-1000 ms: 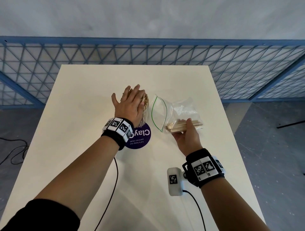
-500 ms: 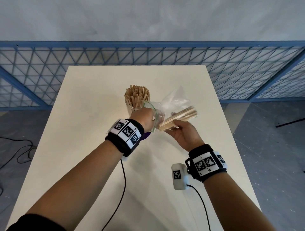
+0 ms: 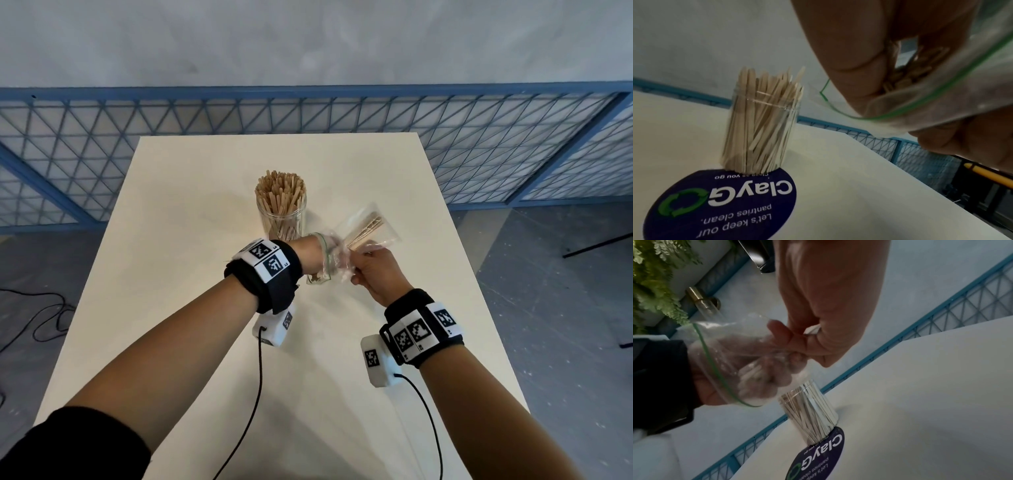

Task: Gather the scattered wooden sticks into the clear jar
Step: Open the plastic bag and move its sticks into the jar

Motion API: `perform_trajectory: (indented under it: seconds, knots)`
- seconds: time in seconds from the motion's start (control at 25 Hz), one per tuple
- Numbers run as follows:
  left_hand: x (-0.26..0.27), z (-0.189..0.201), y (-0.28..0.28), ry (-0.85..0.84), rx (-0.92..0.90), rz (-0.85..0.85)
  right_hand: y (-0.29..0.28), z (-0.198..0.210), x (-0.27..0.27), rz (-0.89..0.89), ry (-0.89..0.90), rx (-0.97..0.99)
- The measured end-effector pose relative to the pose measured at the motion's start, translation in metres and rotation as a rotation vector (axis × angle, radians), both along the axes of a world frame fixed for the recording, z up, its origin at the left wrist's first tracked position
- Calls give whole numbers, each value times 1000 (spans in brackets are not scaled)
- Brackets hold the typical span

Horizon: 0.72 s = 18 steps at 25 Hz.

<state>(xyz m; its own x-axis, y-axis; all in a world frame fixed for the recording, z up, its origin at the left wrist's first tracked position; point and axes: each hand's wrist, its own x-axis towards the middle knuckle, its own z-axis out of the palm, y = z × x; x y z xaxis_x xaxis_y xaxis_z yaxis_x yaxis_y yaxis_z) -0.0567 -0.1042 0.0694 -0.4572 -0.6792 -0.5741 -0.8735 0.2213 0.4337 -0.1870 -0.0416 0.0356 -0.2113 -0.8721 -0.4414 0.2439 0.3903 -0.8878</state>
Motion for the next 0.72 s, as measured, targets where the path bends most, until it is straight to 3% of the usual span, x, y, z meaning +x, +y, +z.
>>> perform_trajectory:
  seconds: [0.2,0.48,0.6,0.64,0.68,0.72]
  knots:
    - [7,1,-1,-125,-32,-44,-1,-6,-8,-113,-93,49]
    - [27,-13,-16,186,17,-40,-16,-7,-29,-527,-329,50]
    - [35,-11,-28,273,30,22,-25,-8,-37,-660,-204,240]
    - [38,-9,-33,324,66,84,-25,-6,-36,-596,110,305]
    - [40,-7,-38,404,112,168,-23,-5,-36,-538,257,313]
    - [42,-5,-44,505,138,267,-24,-9,-38,-505,274,320]
